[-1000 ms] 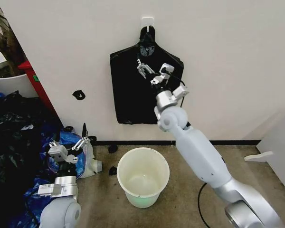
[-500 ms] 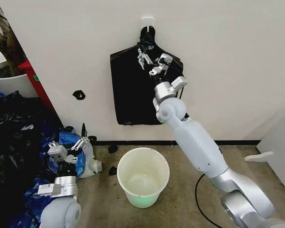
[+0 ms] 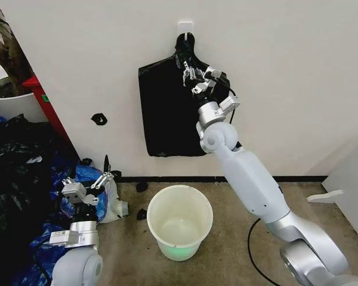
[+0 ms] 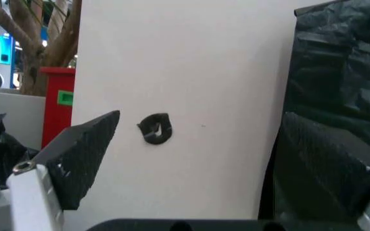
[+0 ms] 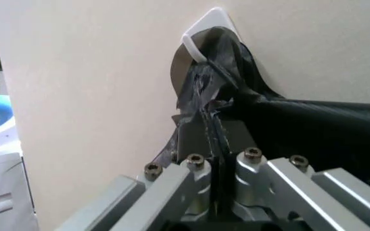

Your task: Place the garbage bag over the trash bin.

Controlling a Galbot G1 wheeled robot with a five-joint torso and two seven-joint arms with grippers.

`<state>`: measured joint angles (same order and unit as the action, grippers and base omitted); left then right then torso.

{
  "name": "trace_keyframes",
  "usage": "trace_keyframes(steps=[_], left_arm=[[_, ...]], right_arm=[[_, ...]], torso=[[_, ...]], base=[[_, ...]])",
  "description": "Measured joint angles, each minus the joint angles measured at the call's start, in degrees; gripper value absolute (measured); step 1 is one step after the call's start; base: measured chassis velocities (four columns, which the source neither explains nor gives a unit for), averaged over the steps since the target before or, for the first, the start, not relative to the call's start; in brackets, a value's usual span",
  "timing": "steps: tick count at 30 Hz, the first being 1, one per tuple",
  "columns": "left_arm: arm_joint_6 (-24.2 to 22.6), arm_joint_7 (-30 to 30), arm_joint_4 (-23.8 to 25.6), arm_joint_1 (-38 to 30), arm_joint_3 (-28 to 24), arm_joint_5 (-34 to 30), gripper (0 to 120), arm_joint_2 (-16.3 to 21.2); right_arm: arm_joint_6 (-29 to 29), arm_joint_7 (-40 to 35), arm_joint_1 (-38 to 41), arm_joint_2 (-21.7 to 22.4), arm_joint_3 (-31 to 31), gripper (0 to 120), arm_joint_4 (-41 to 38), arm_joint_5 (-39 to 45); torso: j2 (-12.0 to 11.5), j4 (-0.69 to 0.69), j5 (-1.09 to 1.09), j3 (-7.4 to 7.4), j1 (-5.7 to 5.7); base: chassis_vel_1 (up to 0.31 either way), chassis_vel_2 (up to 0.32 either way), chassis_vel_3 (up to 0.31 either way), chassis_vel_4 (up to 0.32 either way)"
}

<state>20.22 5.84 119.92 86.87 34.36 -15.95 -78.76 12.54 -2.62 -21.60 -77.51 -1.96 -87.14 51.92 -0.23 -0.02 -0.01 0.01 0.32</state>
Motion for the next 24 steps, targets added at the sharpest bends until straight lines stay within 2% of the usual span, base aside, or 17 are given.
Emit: trace_keyframes(steps=[5,11,13,19,20,24], left_arm=[[0.07,0.33,-0.12,-0.12,0.13,-0.01,100,0.32],[0.36,1.1,-0.27,-0.05,0.69,-0.49,100,1.2],[0.44,1.16,-0.36,-0.02,0.7,-0.52,100,1.28],[0.7,1.29,-0.53,0.07,0.51,-0.59,100,1.45],[0.7,1.29,-0.53,0.07,0.51,-0.59,100,1.45],[0.7,1.29,-0.53,0.07,0.17,-0.59,100,1.48]], right_arm=[[0.48,0.43,-2.66,1.11,-0.06,0,-1.97,0.01],[0.72,1.03,-17.34,7.29,-2.19,0,-13.2,-2.77],[0.77,1.26,-19.46,7.86,-2.25,0,-14.68,-3.38],[1.97,4.11,-36.37,10.55,-1.32,0,-23.53,-10.38],[1.97,4.11,-36.37,10.55,-1.32,0,-23.53,-10.38],[4.39,7.5,-44.78,11.09,0.23,0,-24.31,-16.46]], torso=[[0.0,0.01,0.0,0.0,0.0],[0.0,0.0,0.0,-0.01,-0.01],[0.0,0.0,-0.01,-0.01,-0.01],[0.0,0.0,0.01,-0.02,-0.01],[0.0,0.0,0.01,-0.02,-0.01],[0.0,0.0,0.0,-0.01,-0.01]], base=[[0.0,0.0,0.0,0.0],[0.0,0.0,0.0,0.0],[0.0,0.0,0.0,0.0],[0.0,0.0,0.0,0.0],[0.0,0.0,0.0,0.0],[0.0,0.0,0.0,0.0]])
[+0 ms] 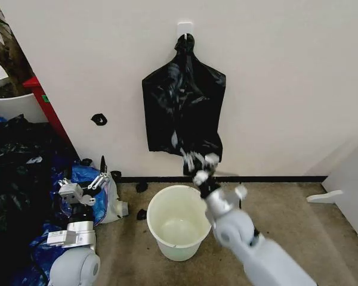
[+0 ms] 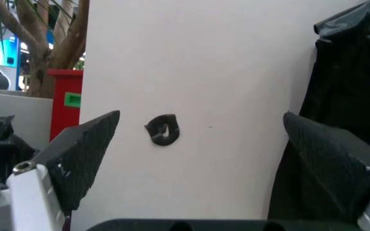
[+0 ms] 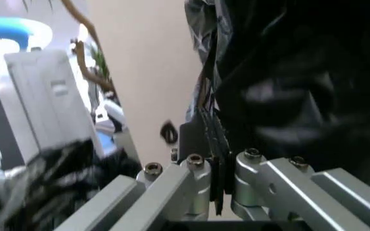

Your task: Place the garbage bag over the trash bin.

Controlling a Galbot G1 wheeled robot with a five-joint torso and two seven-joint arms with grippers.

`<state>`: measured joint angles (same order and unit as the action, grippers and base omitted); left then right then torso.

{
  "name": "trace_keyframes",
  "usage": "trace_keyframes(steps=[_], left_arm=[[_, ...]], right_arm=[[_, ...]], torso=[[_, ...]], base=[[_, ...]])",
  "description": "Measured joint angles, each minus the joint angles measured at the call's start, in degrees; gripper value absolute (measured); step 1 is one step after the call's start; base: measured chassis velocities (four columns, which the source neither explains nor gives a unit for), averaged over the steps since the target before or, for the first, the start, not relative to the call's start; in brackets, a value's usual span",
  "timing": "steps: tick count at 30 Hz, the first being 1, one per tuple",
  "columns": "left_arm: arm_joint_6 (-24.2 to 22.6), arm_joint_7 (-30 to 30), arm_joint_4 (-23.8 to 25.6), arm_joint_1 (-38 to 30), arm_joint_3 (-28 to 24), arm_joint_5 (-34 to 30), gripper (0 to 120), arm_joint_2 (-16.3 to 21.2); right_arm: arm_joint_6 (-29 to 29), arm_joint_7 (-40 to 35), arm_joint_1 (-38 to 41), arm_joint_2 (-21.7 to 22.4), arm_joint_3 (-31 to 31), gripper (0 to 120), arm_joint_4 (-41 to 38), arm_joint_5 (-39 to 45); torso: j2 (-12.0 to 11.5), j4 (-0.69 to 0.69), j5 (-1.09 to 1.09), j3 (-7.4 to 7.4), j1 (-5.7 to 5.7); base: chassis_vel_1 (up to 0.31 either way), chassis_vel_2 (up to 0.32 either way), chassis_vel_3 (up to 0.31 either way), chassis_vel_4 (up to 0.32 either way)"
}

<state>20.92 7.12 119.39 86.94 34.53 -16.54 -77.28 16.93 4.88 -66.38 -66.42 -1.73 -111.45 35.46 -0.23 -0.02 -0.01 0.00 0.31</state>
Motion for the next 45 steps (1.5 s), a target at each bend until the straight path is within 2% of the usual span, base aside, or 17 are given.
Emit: trace_keyframes(steps=[3,8,20,23,26,28,31,34,35,38,40,41,45], left_arm=[[-0.01,-0.03,0.0,0.02,-0.2,0.01,100,-0.05],[-0.02,-0.06,0.01,0.01,-0.38,0.03,100,-0.28],[0.12,0.02,0.62,0.59,0.41,-0.48,100,0.07],[0.15,0.14,0.39,0.38,0.53,-0.86,100,0.27],[0.12,0.18,0.15,0.15,0.51,-0.9,100,0.29],[0.1,0.18,0.03,0.05,0.45,-0.91,100,0.29],[0.04,0.19,-0.37,-0.23,0.12,-0.71,100,0.12],[-0.04,0.17,-0.55,-0.48,-0.04,-0.5,100,-0.03],[-0.04,0.17,-0.55,-0.48,-0.04,-0.5,100,-0.03],[-0.08,0.15,-0.57,-0.5,-0.04,-0.38,100,-0.12],[-0.08,0.15,-0.57,-0.5,-0.04,-0.37,100,-0.13],[-0.09,0.15,-0.57,-0.44,0.01,-0.27,100,-0.18],[-0.14,0.15,-0.46,-0.2,0.14,-0.03,100,-0.34]], right_arm=[[2.12,2.63,-4.5,0.51,0.61,0,1.35,-3.72],[5.85,6.66,-6.73,0.82,1.25,0,4.52,-8.24],[10.74,8.45,-5.16,-0.59,2.9,1,8.04,-15.71],[14.45,12.79,-5.04,-0.43,6.0,16,8.29,-19.58],[16.22,17.28,-5.19,0.11,8.57,28,8.02,-19.77],[16.86,18.49,-5.22,0.32,9.41,31,7.84,-19.62],[17.66,19.31,-5.11,0.81,11.37,45,6.83,-17.75],[15.98,13.44,-4.12,0.88,12.1,58,5.13,-16.73],[15.98,13.44,-4.12,0.88,12.1,58,5.13,-16.73],[12.49,3.76,-2.66,0.82,11.84,72,3.78,-20.38],[11.82,2.21,-2.41,0.8,11.75,73,3.67,-21.44],[8.33,-3.99,-1.22,0.72,11.27,80,3.55,-27.76],[4.46,-9.09,2.36,0.33,10.3,95,4.72,-40.17]], torso=[[0.0,-0.01,0.0,0.0,0.0],[0.0,0.0,0.0,0.01,0.0],[0.0,0.01,0.0,0.01,0.01],[0.0,0.0,0.0,0.01,0.01],[0.0,0.0,0.0,0.02,0.01],[0.0,0.0,0.0,0.01,0.01],[0.0,-0.01,0.0,0.01,0.01],[0.0,0.0,0.0,0.02,0.01],[0.0,0.0,0.0,0.02,0.01],[0.0,0.0,0.0,0.02,0.01],[0.0,0.0,0.0,0.02,0.01],[0.0,0.0,0.0,0.02,0.01],[0.0,0.01,0.0,0.02,0.01]], base=[[0.0,0.0,0.0,0.0],[0.0,0.0,0.0,0.0],[0.0,0.0,0.0,0.0],[0.0,0.0,0.0,0.0],[0.0,0.0,0.0,0.0],[0.0,0.0,0.0,0.0],[0.0,0.0,0.0,0.0],[0.0,0.0,0.0,0.0],[0.0,0.0,0.0,0.0],[0.0,0.0,0.0,0.0],[0.0,0.0,0.0,0.0],[0.0,0.0,0.0,0.0],[0.0,0.0,0.0,0.0]])
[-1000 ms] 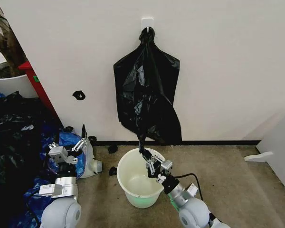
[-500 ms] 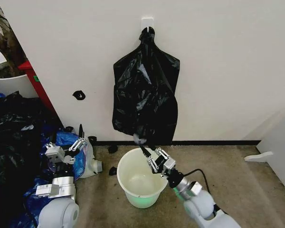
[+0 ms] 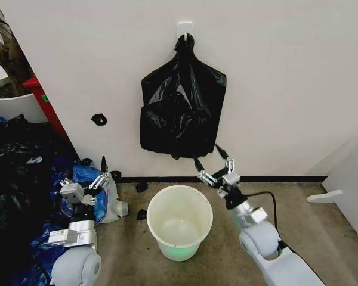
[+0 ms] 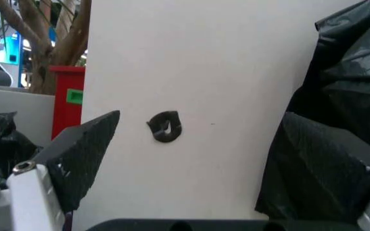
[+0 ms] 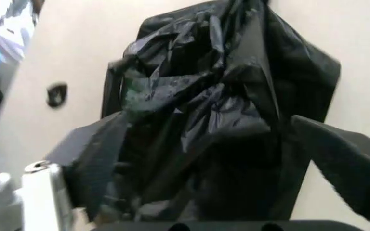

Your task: Place the garbage bag over the trash bin.

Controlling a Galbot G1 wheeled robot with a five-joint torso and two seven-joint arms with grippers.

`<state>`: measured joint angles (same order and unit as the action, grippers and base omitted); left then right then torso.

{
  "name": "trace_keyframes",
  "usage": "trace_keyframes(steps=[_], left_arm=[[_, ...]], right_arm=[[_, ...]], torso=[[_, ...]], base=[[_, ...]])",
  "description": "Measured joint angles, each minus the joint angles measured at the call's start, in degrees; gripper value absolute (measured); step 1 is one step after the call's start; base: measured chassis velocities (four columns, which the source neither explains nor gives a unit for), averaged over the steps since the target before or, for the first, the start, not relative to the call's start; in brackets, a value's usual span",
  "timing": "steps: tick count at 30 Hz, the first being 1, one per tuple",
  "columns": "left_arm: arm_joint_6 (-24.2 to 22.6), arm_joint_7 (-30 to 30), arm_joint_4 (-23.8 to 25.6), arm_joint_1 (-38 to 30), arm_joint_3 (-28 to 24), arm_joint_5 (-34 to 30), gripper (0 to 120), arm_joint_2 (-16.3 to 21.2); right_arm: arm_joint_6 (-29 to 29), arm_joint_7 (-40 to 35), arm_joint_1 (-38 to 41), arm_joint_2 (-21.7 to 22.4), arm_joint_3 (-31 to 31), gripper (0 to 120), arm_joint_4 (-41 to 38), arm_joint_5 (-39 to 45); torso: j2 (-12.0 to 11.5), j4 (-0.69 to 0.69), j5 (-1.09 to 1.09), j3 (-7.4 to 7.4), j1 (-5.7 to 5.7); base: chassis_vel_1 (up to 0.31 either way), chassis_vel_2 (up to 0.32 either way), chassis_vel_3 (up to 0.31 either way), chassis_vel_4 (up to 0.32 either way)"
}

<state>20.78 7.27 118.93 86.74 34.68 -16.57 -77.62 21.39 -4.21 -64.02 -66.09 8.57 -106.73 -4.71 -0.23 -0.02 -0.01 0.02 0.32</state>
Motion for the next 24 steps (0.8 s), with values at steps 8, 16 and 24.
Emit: trace_keyframes(steps=[8,16,24], left_arm=[[-0.16,0.02,0.08,0.2,0.06,0.6,100,-0.45],[-0.26,0.04,-0.19,0.22,-0.03,1.63,100,-1.34],[-0.41,0.06,-0.41,0.04,-0.15,2.47,100,-2.07]], right_arm=[[-4.27,-3.35,5.5,-1.64,-0.77,100,2.98,-22.15],[-6.14,-2.99,10.77,-1.9,-5.11,100,6.78,-24.79],[-8.75,-4.39,16.23,-3.75,-8.14,100,11.79,-25.37]], torso=[[0.0,0.0,0.01,0.0,0.0],[0.0,-0.01,0.01,0.0,0.0],[0.0,0.0,0.0,0.0,0.0]], base=[[0.0,0.0,0.0,0.0],[0.0,0.0,0.0,0.0],[0.0,0.0,0.0,0.0]])
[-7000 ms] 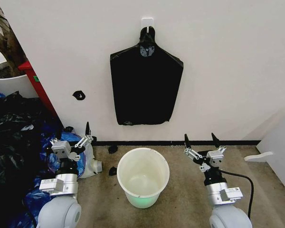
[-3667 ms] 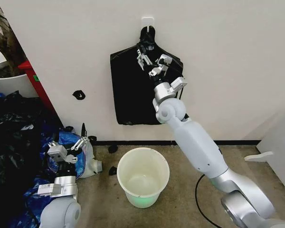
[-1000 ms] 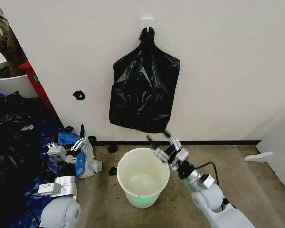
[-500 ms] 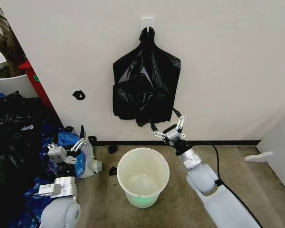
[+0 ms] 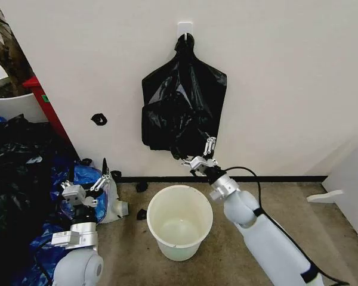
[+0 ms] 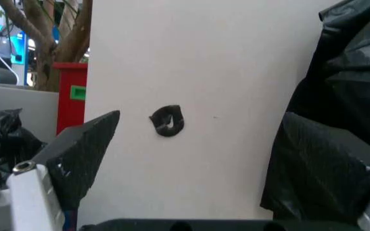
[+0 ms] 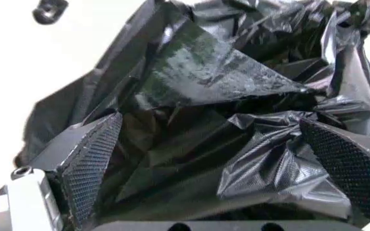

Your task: Place the garbage bag over the trash bin.

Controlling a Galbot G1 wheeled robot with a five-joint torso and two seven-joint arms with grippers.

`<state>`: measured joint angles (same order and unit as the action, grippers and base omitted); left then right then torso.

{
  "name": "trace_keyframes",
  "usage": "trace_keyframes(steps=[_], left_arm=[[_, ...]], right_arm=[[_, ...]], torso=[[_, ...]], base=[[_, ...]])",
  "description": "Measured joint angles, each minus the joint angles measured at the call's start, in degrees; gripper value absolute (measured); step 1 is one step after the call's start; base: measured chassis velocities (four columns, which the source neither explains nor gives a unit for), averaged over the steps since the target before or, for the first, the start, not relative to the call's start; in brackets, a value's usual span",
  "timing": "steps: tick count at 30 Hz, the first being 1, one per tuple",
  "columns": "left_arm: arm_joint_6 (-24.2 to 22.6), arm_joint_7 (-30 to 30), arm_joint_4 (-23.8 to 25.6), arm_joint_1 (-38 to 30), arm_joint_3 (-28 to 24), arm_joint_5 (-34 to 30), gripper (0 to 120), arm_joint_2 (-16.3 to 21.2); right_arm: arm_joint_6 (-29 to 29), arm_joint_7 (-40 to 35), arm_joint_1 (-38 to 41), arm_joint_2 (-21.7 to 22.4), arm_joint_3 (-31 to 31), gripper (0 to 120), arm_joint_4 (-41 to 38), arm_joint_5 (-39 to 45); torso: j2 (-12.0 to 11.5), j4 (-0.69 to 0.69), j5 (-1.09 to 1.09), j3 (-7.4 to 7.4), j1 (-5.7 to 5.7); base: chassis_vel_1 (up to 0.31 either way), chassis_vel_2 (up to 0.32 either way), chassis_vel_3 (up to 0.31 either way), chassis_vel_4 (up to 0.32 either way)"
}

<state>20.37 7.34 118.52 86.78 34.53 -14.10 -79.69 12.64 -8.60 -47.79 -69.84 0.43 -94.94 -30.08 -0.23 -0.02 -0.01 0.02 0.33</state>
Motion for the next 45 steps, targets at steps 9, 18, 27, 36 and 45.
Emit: trace_keyframes(steps=[9,18,27,36,45], left_arm=[[-0.1,0.02,0.05,-0.06,0.08,0.03,100,0.14],[-0.23,0.04,0.06,-0.66,-0.22,-0.1,100,0.37],[-0.42,0.08,0.06,-1.29,-0.13,-0.83,100,1.11],[-1.67,0.15,0.29,-3.67,-0.49,-3.61,100,2.64],[1.13,-9.98,1.18,-8.39,-3.28,-14.19,100,14.46]], right_arm=[[-11.47,-8.59,1.2,-0.96,-0.91,91,1.1,-3.38],[-16.06,-10.87,-1.21,-0.26,-0.04,57,-1.81,-1.14],[-22.23,-14.23,-3.2,0.8,-0.82,29,-5.27,12.27],[-19.51,-15.74,-4.94,0.98,1.0,0,-9.89,21.91],[-10.66,-11.37,-5.46,0.77,2.4,0,-15.12,24.41]], torso=[[0.0,-0.01,0.0,0.0,0.0],[0.0,0.0,0.0,-0.01,0.0],[0.0,0.0,0.0,-0.01,0.0],[0.0,0.0,0.0,-0.01,0.0],[0.0,-0.01,0.01,-0.01,0.0]], base=[[0.0,0.0,0.0,0.0],[0.0,0.0,0.0,0.0],[0.0,0.0,0.0,0.0],[0.0,0.0,0.0,0.0],[0.0,0.0,0.0,0.0]])
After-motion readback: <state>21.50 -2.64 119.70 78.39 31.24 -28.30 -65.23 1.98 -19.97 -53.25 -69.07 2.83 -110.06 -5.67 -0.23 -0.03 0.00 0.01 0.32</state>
